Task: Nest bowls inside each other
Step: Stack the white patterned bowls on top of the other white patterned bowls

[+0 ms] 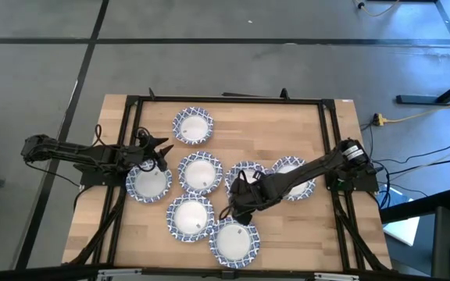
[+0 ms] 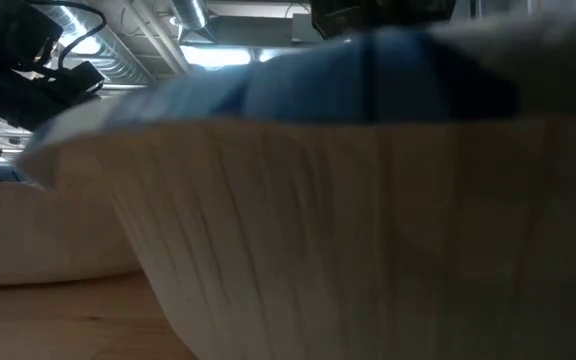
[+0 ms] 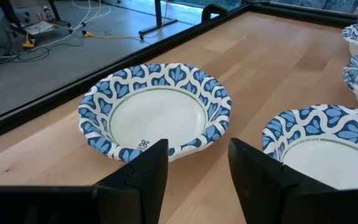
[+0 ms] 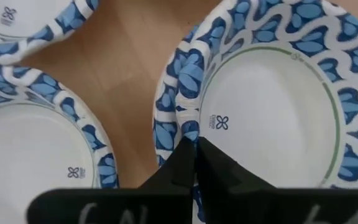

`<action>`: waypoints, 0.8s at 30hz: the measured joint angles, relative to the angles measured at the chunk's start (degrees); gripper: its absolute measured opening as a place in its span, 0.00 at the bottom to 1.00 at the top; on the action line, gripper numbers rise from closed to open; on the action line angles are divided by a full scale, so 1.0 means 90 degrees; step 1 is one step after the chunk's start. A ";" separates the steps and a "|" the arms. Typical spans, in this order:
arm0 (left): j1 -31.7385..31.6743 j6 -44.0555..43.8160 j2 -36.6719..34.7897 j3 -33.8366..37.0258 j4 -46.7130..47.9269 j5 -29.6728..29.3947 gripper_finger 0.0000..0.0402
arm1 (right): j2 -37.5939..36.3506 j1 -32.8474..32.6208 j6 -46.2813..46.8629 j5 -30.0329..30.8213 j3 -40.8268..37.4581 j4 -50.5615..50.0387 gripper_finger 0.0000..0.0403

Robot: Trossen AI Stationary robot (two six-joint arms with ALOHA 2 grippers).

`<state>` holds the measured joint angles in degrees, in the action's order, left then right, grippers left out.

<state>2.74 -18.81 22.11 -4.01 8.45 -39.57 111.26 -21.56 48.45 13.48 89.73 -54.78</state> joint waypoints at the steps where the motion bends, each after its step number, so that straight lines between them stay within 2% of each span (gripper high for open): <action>1: 0.0000 -0.0002 0.0000 0.0000 0.0000 0.0014 0.41 | 0.0000 0.0000 -0.0001 0.0008 -0.0014 0.0011 0.04; 6: 0.0000 -0.0002 0.0000 0.0000 0.0000 0.0012 0.41 | 0.0000 0.0021 0.0050 -0.0012 -0.0014 0.0031 0.14; 12: 0.0000 -0.0003 0.0000 0.0000 0.0000 0.0012 0.41 | 0.0000 0.0122 -0.0103 -0.0361 -0.0014 0.0046 0.34; 19: 0.0000 -0.0012 0.0000 0.0000 0.0000 0.0017 0.41 | -0.0005 0.0275 -0.1058 0.0613 0.0354 0.0020 0.48; 24: 0.0002 -0.0012 0.0000 0.0000 0.0000 0.0021 0.41 | -0.0005 0.0732 -0.1932 0.0753 0.0706 0.0205 0.51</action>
<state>2.76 -18.92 22.11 -4.01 8.45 -39.38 111.22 -14.98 31.06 20.26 96.09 -52.93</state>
